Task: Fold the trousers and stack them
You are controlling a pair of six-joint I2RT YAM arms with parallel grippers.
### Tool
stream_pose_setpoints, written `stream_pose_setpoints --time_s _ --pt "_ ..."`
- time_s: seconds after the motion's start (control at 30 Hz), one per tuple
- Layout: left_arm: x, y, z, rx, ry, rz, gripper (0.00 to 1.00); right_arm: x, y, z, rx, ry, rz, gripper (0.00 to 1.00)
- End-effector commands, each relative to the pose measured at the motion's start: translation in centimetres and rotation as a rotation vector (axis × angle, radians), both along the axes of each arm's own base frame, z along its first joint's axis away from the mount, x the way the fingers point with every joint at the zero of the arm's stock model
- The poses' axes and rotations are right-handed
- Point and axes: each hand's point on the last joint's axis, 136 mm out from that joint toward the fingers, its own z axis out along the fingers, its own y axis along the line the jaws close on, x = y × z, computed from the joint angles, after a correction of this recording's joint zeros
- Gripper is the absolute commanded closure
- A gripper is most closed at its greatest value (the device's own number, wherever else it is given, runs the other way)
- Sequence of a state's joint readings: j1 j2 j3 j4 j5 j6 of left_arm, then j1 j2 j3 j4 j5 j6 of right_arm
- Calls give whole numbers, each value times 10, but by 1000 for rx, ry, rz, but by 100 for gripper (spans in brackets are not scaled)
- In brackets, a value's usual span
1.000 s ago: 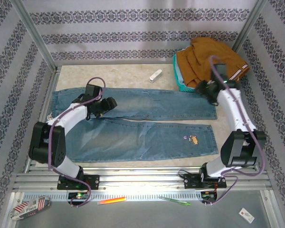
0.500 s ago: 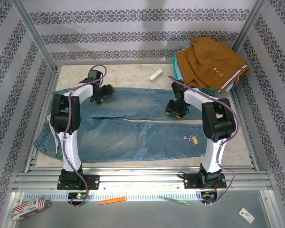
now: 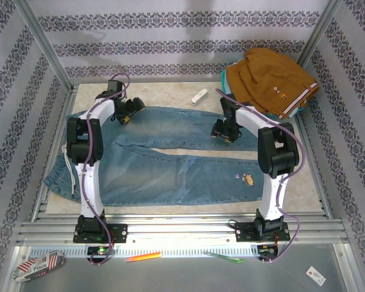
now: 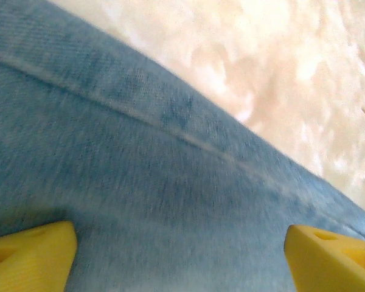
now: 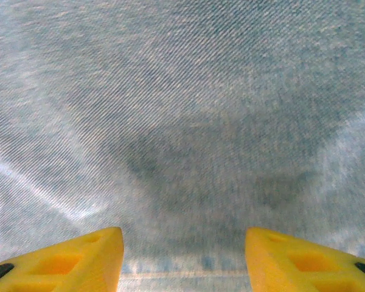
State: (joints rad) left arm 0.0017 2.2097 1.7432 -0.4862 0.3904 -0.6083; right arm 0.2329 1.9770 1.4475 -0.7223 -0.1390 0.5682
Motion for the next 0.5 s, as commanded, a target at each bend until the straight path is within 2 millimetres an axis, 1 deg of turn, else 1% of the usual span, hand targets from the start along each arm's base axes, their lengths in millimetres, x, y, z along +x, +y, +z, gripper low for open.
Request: stream_pose_setpoints --time_s 0.0,0.03,0.07,0.1,0.17,0.23,0.27,0.3,0.33,0.4,0.47 --pt "-30 2 82 5 -132 -11 6 -27 0 43 -11 -66 29 44" --pt "-45 2 88 8 -143 3 2 -40 0 43 -4 -64 29 44" --pt "-59 3 90 14 -143 15 1 -53 0 41 5 -55 23 44" --pt "-77 0 85 12 -132 26 1 -67 1 39 20 -46 21 44" --pt "-108 -12 73 -10 -121 25 1 -95 2 31 44 -23 10 44" --pt "-142 -31 54 -25 -100 -21 3 -123 2 17 74 15 -4 44" --pt "-155 -36 46 -24 -81 -36 4 -132 0 12 82 25 -12 45" --pt "-171 -41 34 -19 -54 -48 6 -143 -3 5 78 40 -21 45" --pt "-185 -47 23 -26 -34 -59 7 -150 -7 -2 71 51 -29 45" --pt "-204 -54 2 -46 -5 -66 9 -160 -12 -13 61 79 -35 45" --pt "-220 -55 -19 -56 29 -53 11 -162 -15 -22 54 98 -44 46"
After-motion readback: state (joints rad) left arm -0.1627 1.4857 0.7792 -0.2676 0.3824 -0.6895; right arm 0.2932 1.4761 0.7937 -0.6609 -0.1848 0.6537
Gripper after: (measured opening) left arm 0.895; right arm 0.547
